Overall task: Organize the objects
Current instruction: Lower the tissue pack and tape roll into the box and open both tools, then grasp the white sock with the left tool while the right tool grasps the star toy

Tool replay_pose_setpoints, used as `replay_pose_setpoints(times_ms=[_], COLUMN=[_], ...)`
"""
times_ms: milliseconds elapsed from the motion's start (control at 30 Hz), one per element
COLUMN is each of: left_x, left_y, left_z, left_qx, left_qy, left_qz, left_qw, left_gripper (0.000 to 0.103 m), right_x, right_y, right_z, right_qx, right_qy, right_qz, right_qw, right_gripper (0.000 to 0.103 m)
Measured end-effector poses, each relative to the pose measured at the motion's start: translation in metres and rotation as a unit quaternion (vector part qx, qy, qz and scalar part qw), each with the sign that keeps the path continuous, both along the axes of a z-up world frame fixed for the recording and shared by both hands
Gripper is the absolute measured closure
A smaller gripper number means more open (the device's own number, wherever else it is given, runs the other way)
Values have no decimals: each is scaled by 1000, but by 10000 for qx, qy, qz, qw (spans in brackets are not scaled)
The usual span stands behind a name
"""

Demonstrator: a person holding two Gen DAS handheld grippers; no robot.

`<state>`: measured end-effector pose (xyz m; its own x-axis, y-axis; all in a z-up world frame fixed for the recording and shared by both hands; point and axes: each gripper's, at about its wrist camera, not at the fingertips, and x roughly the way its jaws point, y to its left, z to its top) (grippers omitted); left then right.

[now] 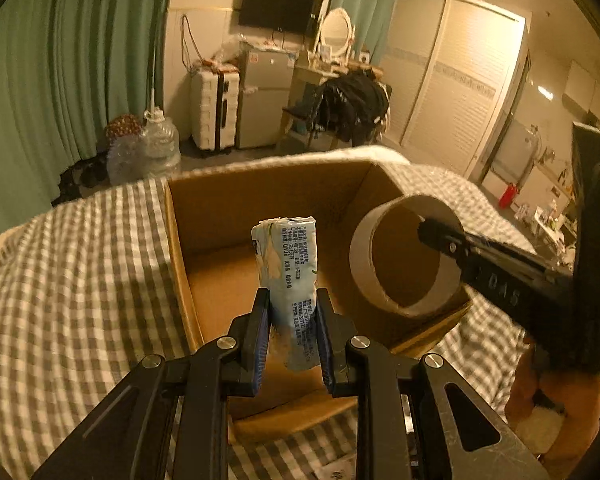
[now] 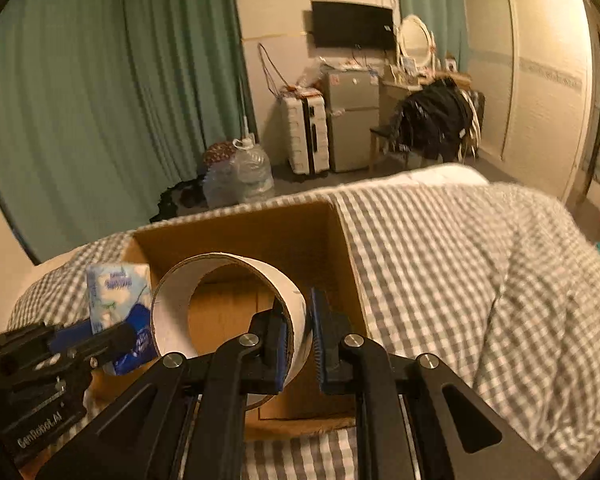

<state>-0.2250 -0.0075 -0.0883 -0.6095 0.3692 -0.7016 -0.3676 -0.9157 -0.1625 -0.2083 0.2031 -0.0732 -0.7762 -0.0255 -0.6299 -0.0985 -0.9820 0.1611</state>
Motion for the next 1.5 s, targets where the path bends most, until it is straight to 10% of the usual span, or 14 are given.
replay_pose_setpoints(times_ms=[367,500,633,1200,1500], left_x=[5,14,25,96,136], left_y=[8,9,9,-13,-38], left_z=[-19,-14,-7,23,-21], left_qx=[-175,-77,-186,-315,-730], left_qy=[-116,-197,-46,168,-200], left_qz=[-192,-202,-64,400,624], left_qw=[9996,9996,9998,9986,9952], left_gripper=[75,43,29,24,22], right_x=[-15,-6,11,110,167], right_y=[11,6,2,-14,-38], right_z=[-30,-33,-28,14,-10], right_qx=[-402,-535,-454,191,627], right_qy=[-283,-311,-235,-114,-643], right_qz=[-143,-108,-113,-2,216], right_qw=[9987,9980,9986,9998,9957], right_gripper=[84,51,45,39,39])
